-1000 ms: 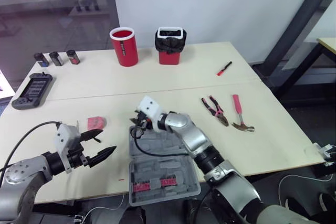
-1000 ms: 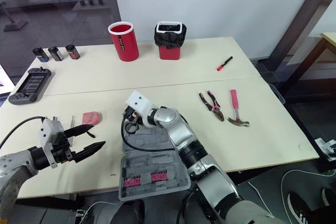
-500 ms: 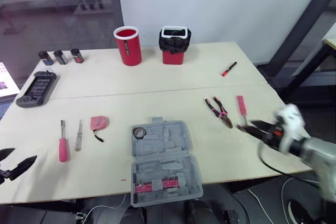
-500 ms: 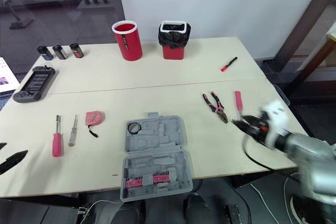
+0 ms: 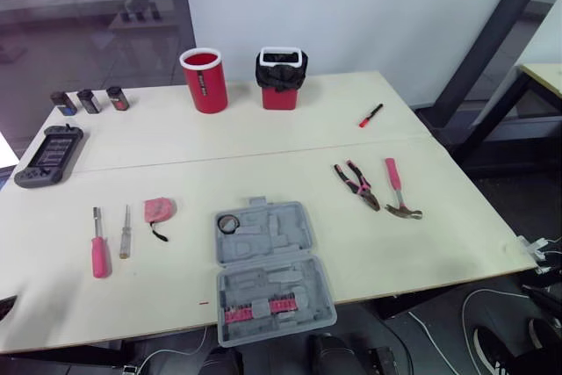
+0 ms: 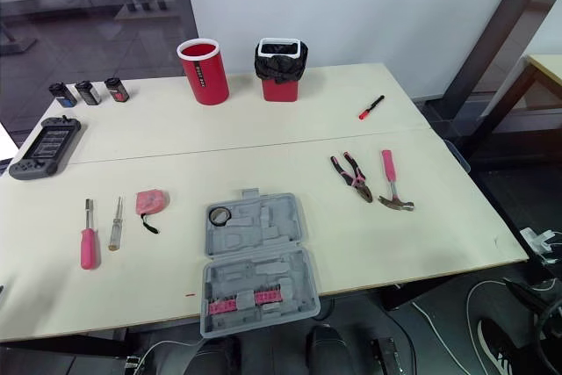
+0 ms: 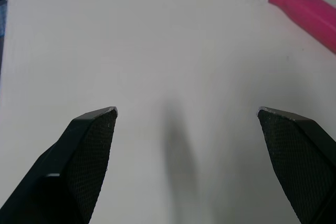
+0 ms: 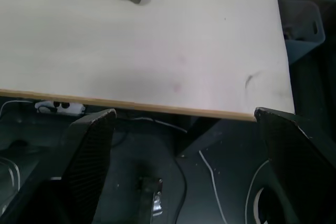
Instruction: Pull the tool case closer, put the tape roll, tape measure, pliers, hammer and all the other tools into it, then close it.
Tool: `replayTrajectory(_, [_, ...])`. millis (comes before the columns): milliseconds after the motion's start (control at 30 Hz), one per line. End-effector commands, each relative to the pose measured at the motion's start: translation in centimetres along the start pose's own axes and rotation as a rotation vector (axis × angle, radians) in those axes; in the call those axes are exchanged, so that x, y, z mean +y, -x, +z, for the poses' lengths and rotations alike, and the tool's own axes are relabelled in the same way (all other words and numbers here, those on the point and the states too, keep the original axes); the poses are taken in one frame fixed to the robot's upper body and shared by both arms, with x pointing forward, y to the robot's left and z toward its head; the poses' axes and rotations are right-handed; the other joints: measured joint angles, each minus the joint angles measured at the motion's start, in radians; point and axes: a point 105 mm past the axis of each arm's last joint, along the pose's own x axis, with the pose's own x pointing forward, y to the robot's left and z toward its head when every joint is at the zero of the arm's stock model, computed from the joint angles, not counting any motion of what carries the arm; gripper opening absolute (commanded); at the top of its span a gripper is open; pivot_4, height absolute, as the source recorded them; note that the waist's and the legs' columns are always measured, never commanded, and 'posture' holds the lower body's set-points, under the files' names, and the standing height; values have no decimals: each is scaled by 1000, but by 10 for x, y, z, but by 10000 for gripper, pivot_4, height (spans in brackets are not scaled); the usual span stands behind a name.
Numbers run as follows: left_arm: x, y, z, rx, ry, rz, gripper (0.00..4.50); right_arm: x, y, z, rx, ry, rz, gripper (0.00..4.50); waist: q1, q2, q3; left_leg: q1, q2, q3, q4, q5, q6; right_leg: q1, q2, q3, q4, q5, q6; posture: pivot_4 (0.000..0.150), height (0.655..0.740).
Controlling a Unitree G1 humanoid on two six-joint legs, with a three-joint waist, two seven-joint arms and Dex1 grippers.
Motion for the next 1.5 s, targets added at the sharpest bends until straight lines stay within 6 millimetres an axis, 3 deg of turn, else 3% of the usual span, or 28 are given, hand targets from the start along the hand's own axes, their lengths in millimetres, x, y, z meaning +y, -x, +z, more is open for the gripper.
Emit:
replayTrajectory(33, [2, 1, 9, -1, -47, -17, 45000, -2, 0, 12, -32, 39, -14, 44732, 5, 0, 0, 1, 0, 1, 0, 0, -1, 0, 0, 0, 1, 2, -2, 1500, 7387])
replayTrajectory(167, [-9, -7, 11, -45, -26, -61, 45000, 15, -10, 24, -78, 30, 34, 44732, 14, 0, 0, 5, 1, 2, -2, -3, 0, 0, 0, 0, 6, 3, -2, 1500, 7387])
replayTrajectory(233, [-41, -23, 11, -112, -2, -146, 45000, 54, -30, 59, -196, 27, 172, 44732, 13, 3, -1, 5, 1, 2, -4, -4, 1, 0, 1, 0, 6, 2, -1, 1500, 7387])
replayTrajectory(300, [-58, -28, 13, -146, 15, -179, 45000, 74, -37, 75, -243, 24, 236, 44732, 12, 6, 0, 6, 1, 4, -4, -4, 1, 0, 1, 2, 6, 3, -1, 1500, 7387])
replayTrajectory(433, [-111, -35, 20, -229, 105, -231, 45000, 137, -59, 118, -384, 23, 433, 44732, 15, -7, -1, 6, 3, 5, 1, -4, 1, 1, 3, 3, 8, 4, 2, 1500, 7387])
replayTrajectory(500, [-147, -40, 28, -278, 150, -260, 45000, 172, -66, 136, -430, 46, 542, 44732, 15, -7, -1, 6, 4, 5, 2, -4, 1, 1, 2, 4, 7, 5, 2, 1500, 7387])
replayTrajectory(600, [-184, -58, 50, -357, 230, -235, 45000, 199, -76, 151, -454, 114, 628, 44732, 45, -12, -2, 5, 3, 7, 4, -3, 2, 2, 3, 6, 6, 5, 2, 1500, 7387])
replayTrajectory(667, [-200, -74, 64, -386, 263, -200, 45000, 214, -84, 157, -462, 172, 680, 44732, 52, -2, -1, 4, 2, 10, 7, -3, 2, 5, 3, 10, 3, 5, 1, 1500, 7387])
replayTrajectory(800, [-194, -113, 77, -359, 334, 43, 45000, 241, -95, 167, -470, 254, 804, 44732, 60, -8, -3, 2, 2, 7, 16, -3, 2, 8, 6, 11, 5, 7, 2, 1500, 7387])
replayTrajectory(900, [-193, -129, 89, -362, 331, 91, 45000, 254, -99, 171, -469, 319, 871, 44732, 56, -8, -3, 3, 2, 6, 17, -3, 2, 9, 8, 12, 5, 10, 5, 1500, 7387])
replayTrajectory(1200, [-201, -168, 95, -225, 304, 127, 45000, 261, -107, 176, -470, 375, 883, 44732, 45, -8, -3, 1, 2, 2, 16, -4, 4, 9, 10, 12, 5, 10, 6, 1500, 7387])
replayTrajectory(1400, [-208, -175, 90, -154, 337, 111, 45000, 259, -107, 177, -466, 380, 866, 44732, 43, -7, -3, 3, 2, 1, 16, -4, 4, 11, 10, 11, 6, 10, 7, 1500, 7387])
replayTrajectory(1500, [-210, -175, 85, -118, 356, 107, 36685, 259, -106, 178, -470, 377, 857, 45000, 43, -7, -3, 4, 2, 0, 17, -4, 4, 12, 10, 11, 6, 10, 7, 1500, 7387])
